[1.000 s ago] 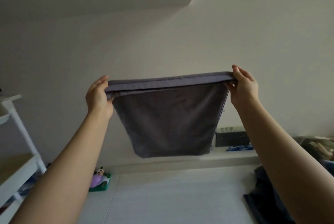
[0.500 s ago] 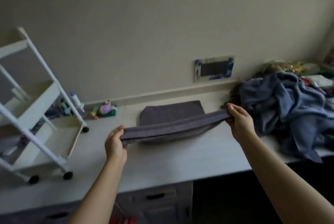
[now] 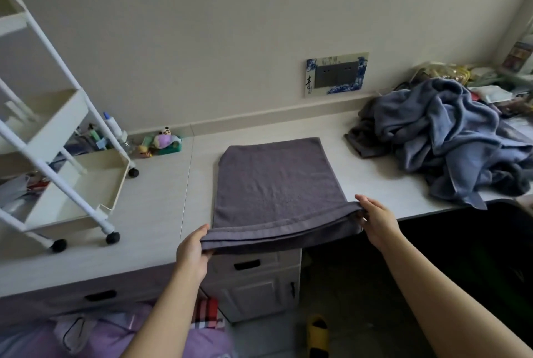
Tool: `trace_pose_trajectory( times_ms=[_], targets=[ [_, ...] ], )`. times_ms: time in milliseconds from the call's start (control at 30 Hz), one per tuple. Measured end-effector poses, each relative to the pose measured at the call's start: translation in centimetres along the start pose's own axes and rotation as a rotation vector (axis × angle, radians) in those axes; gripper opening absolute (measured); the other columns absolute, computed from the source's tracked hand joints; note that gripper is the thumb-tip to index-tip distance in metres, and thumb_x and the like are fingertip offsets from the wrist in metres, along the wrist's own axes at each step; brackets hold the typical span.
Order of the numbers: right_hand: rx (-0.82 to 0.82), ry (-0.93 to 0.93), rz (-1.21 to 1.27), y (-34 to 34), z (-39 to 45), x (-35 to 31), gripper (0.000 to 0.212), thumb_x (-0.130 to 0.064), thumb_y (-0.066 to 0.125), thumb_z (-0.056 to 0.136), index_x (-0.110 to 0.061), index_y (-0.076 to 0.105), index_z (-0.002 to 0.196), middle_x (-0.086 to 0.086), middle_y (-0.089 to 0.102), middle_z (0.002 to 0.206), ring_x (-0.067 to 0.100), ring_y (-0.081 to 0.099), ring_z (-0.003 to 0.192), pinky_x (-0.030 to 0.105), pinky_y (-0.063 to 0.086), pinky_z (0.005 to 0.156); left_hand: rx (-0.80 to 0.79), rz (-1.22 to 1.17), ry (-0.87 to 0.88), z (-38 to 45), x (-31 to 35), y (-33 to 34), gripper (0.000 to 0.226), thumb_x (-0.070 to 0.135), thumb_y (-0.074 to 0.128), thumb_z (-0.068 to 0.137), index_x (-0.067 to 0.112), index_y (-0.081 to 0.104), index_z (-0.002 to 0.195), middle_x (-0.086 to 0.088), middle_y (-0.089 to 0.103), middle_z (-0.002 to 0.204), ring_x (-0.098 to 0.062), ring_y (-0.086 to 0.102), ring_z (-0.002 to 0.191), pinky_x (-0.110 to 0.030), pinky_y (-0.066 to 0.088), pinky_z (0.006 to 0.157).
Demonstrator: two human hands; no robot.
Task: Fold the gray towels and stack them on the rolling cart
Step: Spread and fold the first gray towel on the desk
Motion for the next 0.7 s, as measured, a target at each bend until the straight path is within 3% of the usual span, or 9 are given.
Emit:
trace_pose_trajectory(
  times_ms=[300, 467, 567, 633, 700],
  targets=[
    [0.010, 0.075, 0.093, 3.3, 7.3, -0.8, 0.014, -0.012, 0.052, 0.095, -0.003, 0.059, 0.086, 0.011, 0.059, 0.088, 0.020, 0.061, 0.078, 0.026, 0.058, 0.060, 0.004, -0.303, -0.089, 5.7, 3.0, 5.2, 0.015, 0.006, 0.050, 0.094, 0.004, 0.052, 0.079, -0.009, 0.054, 0.082, -0.016, 0.056, 0.076, -0.038, 0.046, 0.092],
    [0.009, 0.193, 0.060, 5.2, 12.6, -1.1, 0.019, -0.006, 0.036, 0.088, 0.001, 0.052, 0.081, 0.014, 0.067, 0.060, 0.027, 0.067, 0.072, 0.034, 0.054, 0.077, 0.005, -0.348, -0.165, 10.7, 3.6, 7.3, 0.022, 0.016, 0.038, 0.095, 0.005, 0.047, 0.078, -0.009, 0.046, 0.076, -0.019, 0.053, 0.074, -0.039, 0.047, 0.092],
    [0.008, 0.247, -0.163, 6.0, 15.2, -0.5, 0.021, -0.001, 0.032, 0.086, 0.004, 0.051, 0.079, 0.020, 0.065, 0.068, 0.028, 0.062, 0.073, 0.031, 0.056, 0.067, 0.060, -0.159, -0.200, 13.3, 2.5, 8.4, 0.020, 0.007, 0.033, 0.090, 0.004, 0.046, 0.075, -0.009, 0.043, 0.075, -0.019, 0.051, 0.073, -0.027, 0.047, 0.073],
    [-0.021, 0.205, -0.408, 6.2, 16.6, 0.2, 0.017, -0.003, 0.045, 0.091, 0.008, 0.057, 0.087, 0.016, 0.061, 0.069, 0.023, 0.060, 0.064, 0.023, 0.055, 0.052, 0.066, 0.093, -0.164, 14.5, 1.6, 9.0, 0.019, 0.000, 0.041, 0.091, 0.006, 0.050, 0.075, -0.005, 0.045, 0.071, -0.014, 0.050, 0.068, -0.020, 0.039, 0.058],
    [-0.078, 0.086, -0.755, 6.0, 17.8, 0.5, 0.020, -0.015, 0.062, 0.087, 0.005, 0.062, 0.089, 0.009, 0.059, 0.063, 0.019, 0.056, 0.057, 0.023, 0.048, 0.046, 0.066, 0.502, -0.033, 15.4, 0.9, 9.0, 0.004, 0.004, 0.059, 0.087, 0.003, 0.059, 0.084, -0.006, 0.052, 0.067, -0.019, 0.050, 0.063, -0.022, 0.037, 0.052]
  ],
)
Point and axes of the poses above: each hand's wrist, its own z-axis towards the middle knuckle, its own y-axis out of the palm, x = y × z, the point moved 1 cm from there along z, towards the middle knuckle
